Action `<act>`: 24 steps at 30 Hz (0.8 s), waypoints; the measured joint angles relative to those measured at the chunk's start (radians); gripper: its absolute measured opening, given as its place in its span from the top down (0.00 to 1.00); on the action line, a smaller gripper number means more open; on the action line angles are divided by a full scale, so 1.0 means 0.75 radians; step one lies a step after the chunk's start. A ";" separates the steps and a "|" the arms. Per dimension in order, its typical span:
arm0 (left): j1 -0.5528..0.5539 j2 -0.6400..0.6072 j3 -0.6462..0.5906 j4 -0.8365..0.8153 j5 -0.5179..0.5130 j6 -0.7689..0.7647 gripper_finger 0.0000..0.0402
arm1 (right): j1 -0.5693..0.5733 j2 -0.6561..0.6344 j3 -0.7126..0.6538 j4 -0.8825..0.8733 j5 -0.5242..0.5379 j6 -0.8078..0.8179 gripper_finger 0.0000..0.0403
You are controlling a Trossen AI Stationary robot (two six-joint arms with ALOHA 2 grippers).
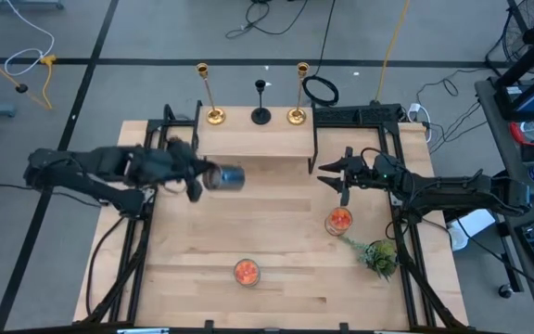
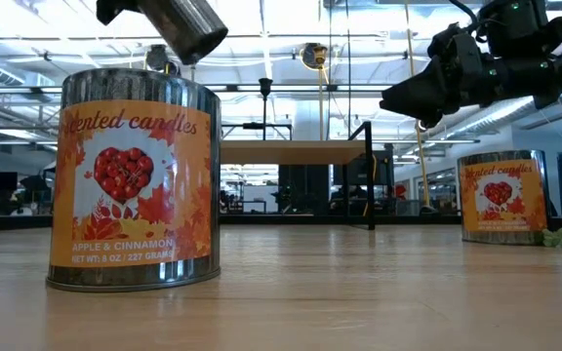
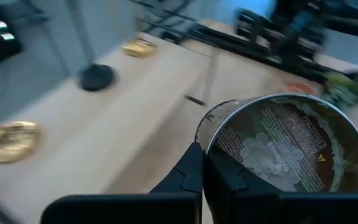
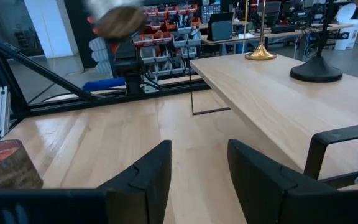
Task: Pick & Place candle stick holders
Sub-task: Put the brown candle on the shelf
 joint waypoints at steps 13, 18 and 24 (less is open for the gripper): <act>0.583 0.379 0.415 -0.542 0.110 0.095 1.00 | 0.000 0.001 0.000 0.038 0.001 -0.001 0.61; 0.764 0.536 0.485 -0.546 0.284 0.162 1.00 | 0.000 0.001 0.000 0.018 0.001 0.017 0.61; 0.916 0.635 0.498 -0.563 0.374 0.214 1.00 | -0.001 0.001 0.000 0.017 0.000 0.024 0.61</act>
